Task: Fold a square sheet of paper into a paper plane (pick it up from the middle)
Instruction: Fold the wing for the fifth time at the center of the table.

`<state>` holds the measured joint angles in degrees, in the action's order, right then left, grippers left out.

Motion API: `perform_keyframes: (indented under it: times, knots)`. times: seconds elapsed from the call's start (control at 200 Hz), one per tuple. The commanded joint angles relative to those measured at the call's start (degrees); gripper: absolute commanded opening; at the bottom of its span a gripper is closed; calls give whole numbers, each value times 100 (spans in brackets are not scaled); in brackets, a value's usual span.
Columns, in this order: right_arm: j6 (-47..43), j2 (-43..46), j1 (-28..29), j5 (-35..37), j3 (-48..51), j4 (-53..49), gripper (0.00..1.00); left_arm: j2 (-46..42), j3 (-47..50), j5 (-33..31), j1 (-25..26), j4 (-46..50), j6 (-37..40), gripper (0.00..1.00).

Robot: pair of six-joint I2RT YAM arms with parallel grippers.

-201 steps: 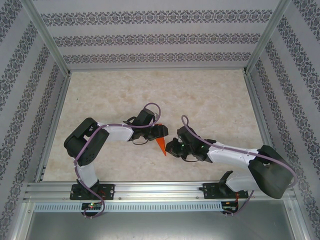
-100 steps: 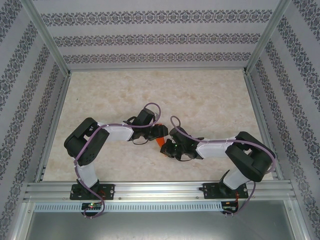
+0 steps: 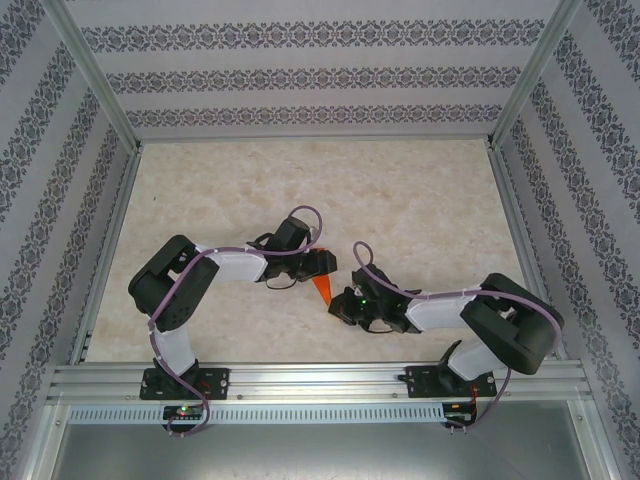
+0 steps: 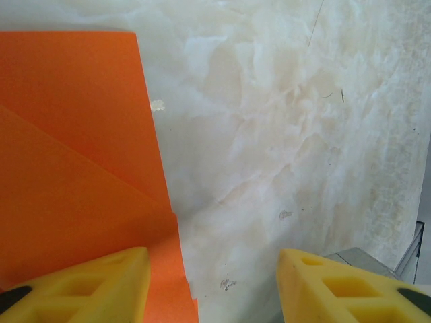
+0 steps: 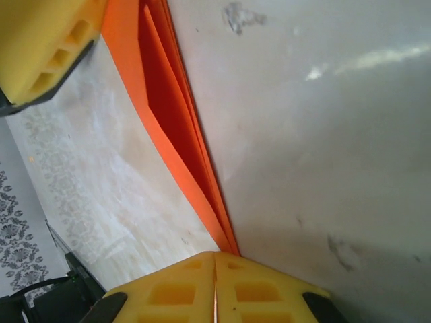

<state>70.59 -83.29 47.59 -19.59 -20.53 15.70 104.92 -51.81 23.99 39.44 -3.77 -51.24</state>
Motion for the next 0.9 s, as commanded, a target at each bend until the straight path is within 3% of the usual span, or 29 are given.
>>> perform_keyframes:
  times: [0.0,0.18,0.56,0.894]
  knots:
    - [-186,372,-22,-20,-91,-858,11,380,156,-184,2,441,134,54]
    - [-379,705,-67,320,-557,-771,13,380,171,-142,9,372,101,54]
    - [70,-409,-162,523,-1019,198,12,381,172,-110,8,357,97,54]
    - [399,-835,-154,554,-1223,149,13,336,192,-129,3,366,105,55]
